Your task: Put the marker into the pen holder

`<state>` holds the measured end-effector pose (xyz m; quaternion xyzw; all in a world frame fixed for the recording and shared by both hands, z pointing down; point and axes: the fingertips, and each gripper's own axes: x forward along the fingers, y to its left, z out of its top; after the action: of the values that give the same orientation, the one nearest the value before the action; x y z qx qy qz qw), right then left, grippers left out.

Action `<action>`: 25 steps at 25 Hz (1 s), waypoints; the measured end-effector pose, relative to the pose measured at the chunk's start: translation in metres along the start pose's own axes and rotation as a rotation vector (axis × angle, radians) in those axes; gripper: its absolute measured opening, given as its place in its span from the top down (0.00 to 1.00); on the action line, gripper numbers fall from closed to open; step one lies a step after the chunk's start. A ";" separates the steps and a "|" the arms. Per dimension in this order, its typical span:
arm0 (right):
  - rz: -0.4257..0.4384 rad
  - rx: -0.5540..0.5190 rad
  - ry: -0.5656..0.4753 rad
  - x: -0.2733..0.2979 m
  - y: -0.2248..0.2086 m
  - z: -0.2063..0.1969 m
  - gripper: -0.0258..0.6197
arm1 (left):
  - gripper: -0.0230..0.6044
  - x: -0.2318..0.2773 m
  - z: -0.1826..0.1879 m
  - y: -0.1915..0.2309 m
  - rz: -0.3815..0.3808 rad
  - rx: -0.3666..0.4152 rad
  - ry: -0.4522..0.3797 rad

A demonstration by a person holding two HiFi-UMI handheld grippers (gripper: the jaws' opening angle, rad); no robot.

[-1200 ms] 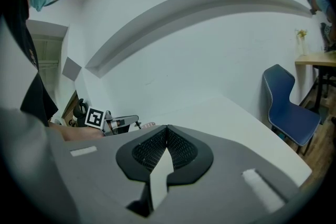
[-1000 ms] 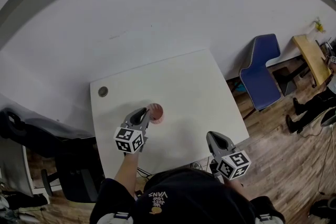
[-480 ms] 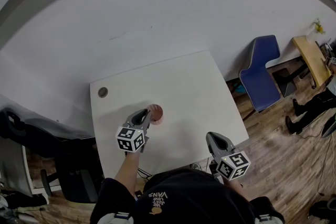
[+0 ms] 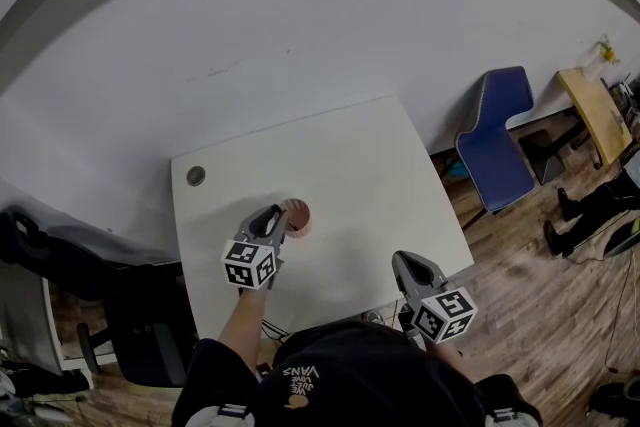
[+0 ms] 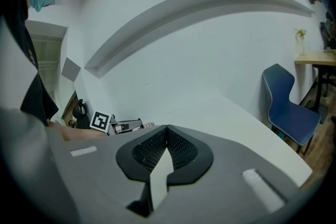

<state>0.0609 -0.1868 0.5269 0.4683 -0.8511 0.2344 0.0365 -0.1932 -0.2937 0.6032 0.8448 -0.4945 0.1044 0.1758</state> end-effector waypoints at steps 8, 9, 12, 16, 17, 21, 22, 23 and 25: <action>-0.001 0.000 -0.001 -0.002 -0.001 0.001 0.95 | 0.77 -0.001 0.000 -0.002 0.002 -0.003 0.001; 0.000 0.000 -0.001 -0.002 -0.001 0.000 0.95 | 0.77 -0.001 -0.001 -0.001 0.001 -0.004 0.001; 0.000 0.000 0.002 0.001 -0.002 0.000 0.95 | 0.77 0.001 -0.002 0.001 0.004 -0.005 0.001; 0.002 -0.002 0.003 0.001 -0.001 0.001 0.95 | 0.77 0.000 0.000 0.001 0.003 -0.006 -0.006; 0.004 -0.003 0.002 0.001 -0.001 0.001 0.95 | 0.77 -0.001 0.001 0.000 0.003 -0.005 -0.008; 0.015 -0.006 -0.001 -0.002 0.001 0.002 0.95 | 0.77 -0.006 0.005 -0.002 0.011 0.003 -0.020; 0.019 -0.006 -0.002 -0.003 0.002 0.001 0.95 | 0.77 -0.008 0.006 -0.003 0.017 0.006 -0.025; 0.024 -0.008 -0.001 -0.003 0.003 0.001 0.95 | 0.77 -0.011 0.007 -0.003 0.025 0.007 -0.031; 0.038 -0.013 0.001 -0.002 0.006 0.001 0.95 | 0.78 -0.017 0.010 -0.002 0.039 0.009 -0.047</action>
<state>0.0577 -0.1829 0.5237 0.4517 -0.8613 0.2300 0.0357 -0.2001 -0.2833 0.5880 0.8380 -0.5143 0.0902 0.1585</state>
